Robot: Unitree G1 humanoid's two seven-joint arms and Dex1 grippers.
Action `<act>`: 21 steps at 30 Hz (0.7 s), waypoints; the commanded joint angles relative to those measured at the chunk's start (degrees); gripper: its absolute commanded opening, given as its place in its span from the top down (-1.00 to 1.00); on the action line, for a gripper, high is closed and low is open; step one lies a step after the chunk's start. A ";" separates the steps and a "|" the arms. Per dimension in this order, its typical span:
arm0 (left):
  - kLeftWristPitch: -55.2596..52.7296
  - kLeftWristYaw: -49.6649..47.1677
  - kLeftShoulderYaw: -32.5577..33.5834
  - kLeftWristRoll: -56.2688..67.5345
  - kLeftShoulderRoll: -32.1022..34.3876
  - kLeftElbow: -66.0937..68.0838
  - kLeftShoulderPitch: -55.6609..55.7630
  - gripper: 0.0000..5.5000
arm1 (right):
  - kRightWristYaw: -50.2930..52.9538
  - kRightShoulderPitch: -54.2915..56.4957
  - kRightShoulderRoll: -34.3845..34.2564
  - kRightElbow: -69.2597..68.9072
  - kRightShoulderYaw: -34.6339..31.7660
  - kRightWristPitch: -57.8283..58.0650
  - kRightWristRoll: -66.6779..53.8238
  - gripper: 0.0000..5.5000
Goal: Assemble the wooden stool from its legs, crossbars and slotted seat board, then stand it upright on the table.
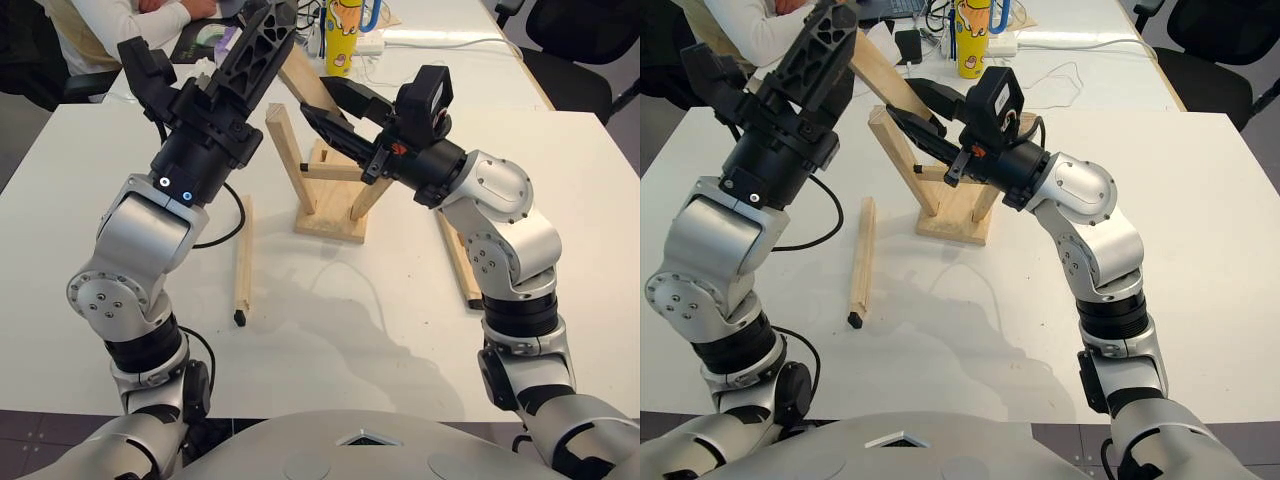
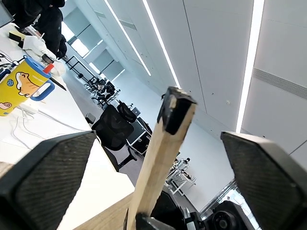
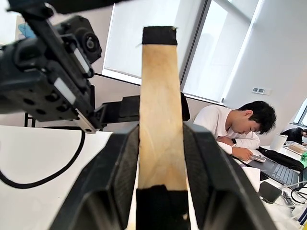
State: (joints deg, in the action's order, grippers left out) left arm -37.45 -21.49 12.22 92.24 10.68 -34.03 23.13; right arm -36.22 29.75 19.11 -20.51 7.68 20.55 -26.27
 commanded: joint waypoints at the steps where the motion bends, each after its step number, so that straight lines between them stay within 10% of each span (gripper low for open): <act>1: 1.17 0.32 -1.72 -0.18 1.23 1.60 -0.27 -0.56 | 1.05 -0.74 -1.73 0.28 0.35 -0.96 1.00 0.52; 21: 3.92 1.77 -3.38 -1.82 3.67 3.99 -0.25 0.55 | 0.26 -1.29 -3.43 1.87 0.73 -2.16 3.21 0.52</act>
State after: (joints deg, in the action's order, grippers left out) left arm -33.76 -19.68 8.94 90.98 13.55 -30.51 23.12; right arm -35.46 28.56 15.88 -18.79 8.16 18.96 -23.14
